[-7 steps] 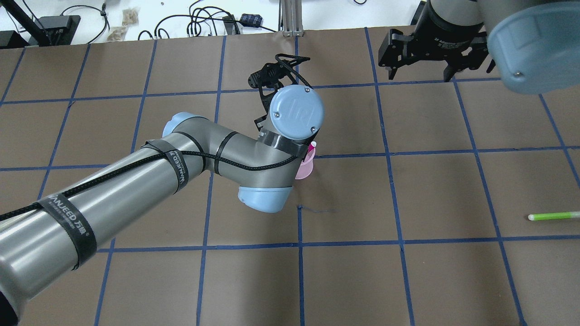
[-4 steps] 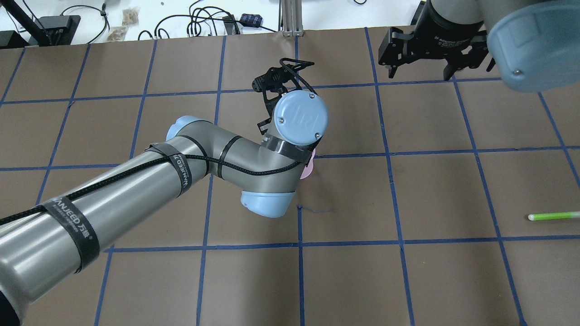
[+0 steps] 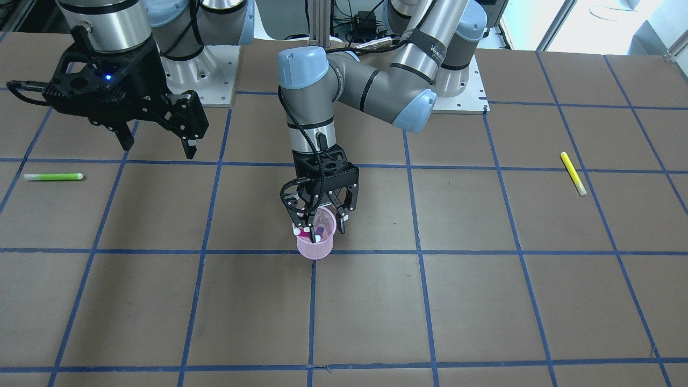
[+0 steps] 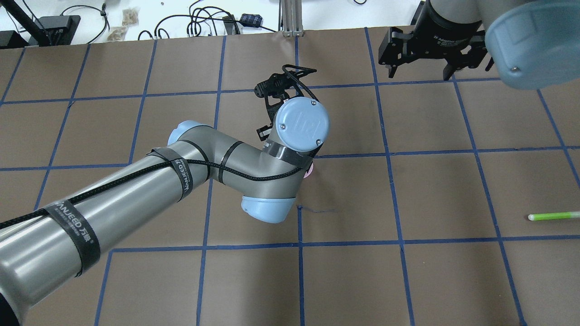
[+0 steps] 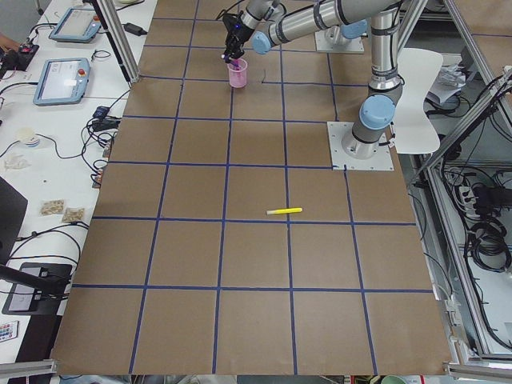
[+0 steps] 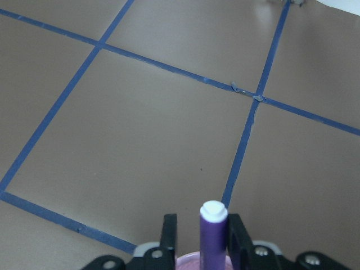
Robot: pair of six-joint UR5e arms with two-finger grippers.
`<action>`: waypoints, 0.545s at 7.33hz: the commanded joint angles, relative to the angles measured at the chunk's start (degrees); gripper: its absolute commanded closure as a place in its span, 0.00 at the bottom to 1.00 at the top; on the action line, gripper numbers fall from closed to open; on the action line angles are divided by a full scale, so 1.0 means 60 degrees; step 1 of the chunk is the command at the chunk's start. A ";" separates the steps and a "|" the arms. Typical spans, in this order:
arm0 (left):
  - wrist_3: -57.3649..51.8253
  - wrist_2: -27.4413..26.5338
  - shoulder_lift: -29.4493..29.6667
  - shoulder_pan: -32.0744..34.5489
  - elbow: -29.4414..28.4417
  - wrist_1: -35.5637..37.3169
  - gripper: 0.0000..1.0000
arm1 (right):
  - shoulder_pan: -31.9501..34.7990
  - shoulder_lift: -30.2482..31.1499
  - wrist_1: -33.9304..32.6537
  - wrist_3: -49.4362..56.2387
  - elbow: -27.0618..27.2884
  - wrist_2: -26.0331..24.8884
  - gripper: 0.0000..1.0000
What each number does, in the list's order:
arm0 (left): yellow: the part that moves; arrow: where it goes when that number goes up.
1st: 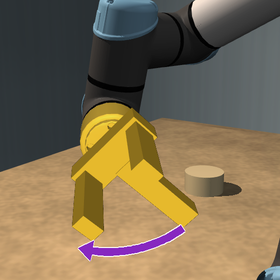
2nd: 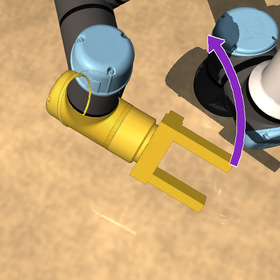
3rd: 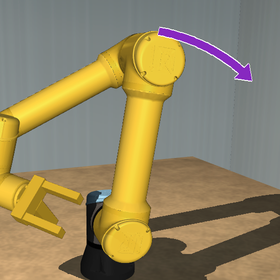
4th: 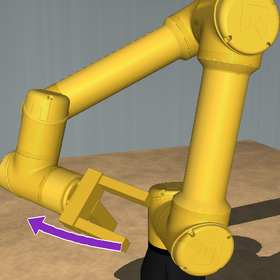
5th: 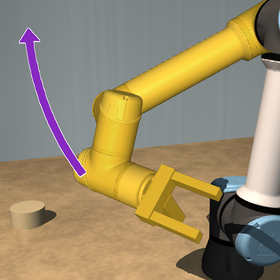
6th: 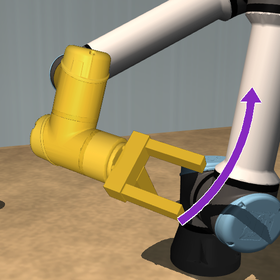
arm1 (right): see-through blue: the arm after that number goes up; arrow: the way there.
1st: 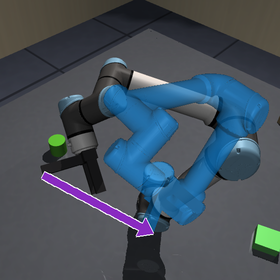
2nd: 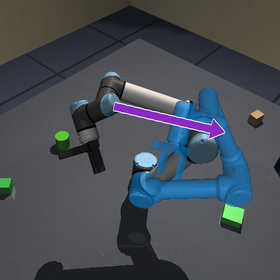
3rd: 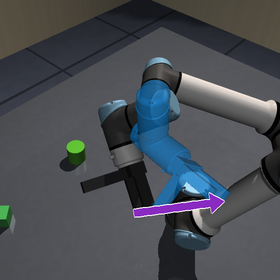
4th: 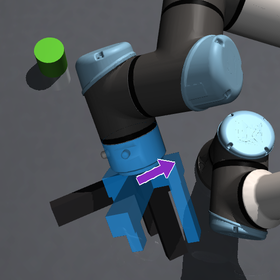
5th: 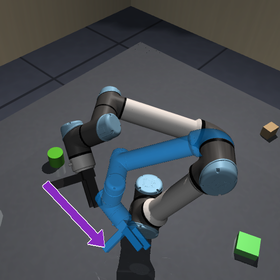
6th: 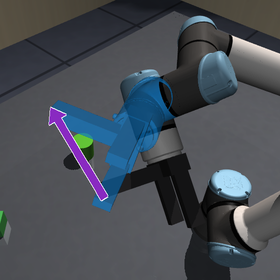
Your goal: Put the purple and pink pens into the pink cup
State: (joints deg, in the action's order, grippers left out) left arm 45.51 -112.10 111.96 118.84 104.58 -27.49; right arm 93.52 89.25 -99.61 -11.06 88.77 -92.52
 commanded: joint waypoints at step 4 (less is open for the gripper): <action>-0.2094 0.0458 -0.0334 -0.0991 -0.0203 -0.0672 0.00 | 0.0000 0.0008 -0.0053 0.0027 0.0073 0.0024 0.00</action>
State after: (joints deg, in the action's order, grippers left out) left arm 39.58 -110.84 110.64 116.44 103.63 -28.76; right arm 93.52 89.29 -99.77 -10.91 89.07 -92.40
